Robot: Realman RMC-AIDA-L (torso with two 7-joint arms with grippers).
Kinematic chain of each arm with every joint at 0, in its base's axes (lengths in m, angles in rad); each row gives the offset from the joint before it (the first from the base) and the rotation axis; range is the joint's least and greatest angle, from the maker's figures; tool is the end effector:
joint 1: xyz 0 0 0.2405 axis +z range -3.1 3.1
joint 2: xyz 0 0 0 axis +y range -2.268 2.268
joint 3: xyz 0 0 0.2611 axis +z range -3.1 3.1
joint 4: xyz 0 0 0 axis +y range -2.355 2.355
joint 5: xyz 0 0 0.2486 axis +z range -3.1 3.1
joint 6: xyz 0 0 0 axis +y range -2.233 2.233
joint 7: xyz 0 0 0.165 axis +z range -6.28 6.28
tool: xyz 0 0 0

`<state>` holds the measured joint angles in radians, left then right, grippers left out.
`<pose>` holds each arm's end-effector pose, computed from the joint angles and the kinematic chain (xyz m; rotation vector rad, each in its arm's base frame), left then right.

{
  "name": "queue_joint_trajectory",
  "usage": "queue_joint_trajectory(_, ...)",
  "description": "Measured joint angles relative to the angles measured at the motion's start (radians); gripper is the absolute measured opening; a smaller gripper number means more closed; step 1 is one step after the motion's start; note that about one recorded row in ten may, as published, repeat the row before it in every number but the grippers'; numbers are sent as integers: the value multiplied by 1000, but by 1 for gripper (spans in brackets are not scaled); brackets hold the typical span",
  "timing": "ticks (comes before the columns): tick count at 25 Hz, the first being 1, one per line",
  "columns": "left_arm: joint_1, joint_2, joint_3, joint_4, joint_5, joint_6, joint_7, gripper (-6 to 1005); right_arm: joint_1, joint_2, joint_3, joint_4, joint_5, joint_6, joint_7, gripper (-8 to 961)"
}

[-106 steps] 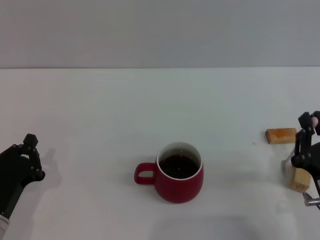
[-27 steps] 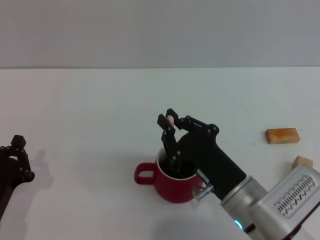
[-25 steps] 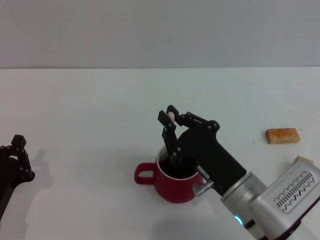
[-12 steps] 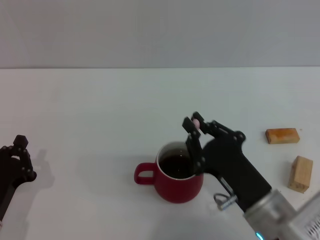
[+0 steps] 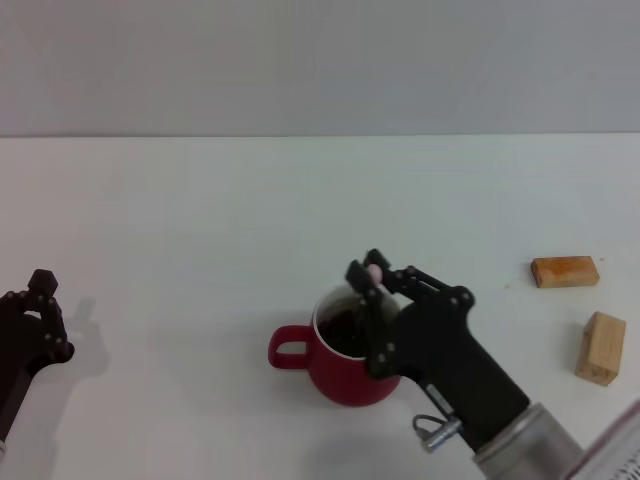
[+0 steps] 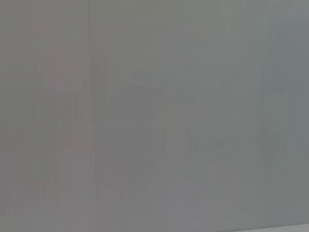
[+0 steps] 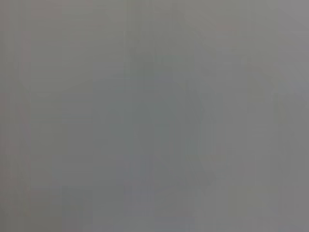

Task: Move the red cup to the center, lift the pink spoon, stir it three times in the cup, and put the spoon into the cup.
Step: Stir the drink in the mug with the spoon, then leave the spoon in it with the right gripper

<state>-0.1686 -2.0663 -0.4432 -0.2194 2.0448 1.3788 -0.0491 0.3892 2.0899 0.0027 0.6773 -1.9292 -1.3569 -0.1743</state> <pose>-0.3907 0.2565 -0.0574 -1.6243 -0.5180 -0.6425 0.1997 0.2457 -0.1733 -2.0274 0.3899 1.0981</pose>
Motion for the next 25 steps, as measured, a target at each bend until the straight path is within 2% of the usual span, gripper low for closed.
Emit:
queue_joint_trajectory(9, 4, -1, -2, 0, 0, 3, 0, 14, 85, 3, 29, -3, -3, 99, 0, 16)
queue_joint_trajectory(14, 5, -2, -2, -2, 0, 5, 0, 14, 100, 2, 73, -40, -4, 112, 1, 16)
queue_joint_trajectory(19, 8, -1, -2, -2, 0, 6, 0, 14, 78, 0, 92, -67, -4, 94, 1, 16)
queue_joint_trajectory(24, 9, -1, -2, -2, 0, 4, 0, 14, 21, -3, 77, -55, -7, 51, -5, 16)
queue_joint_trajectory(25, 11, -1, -1, -2, 0, 6, 0, 14, -12, -4, 68, -40, -21, 35, -5, 16)
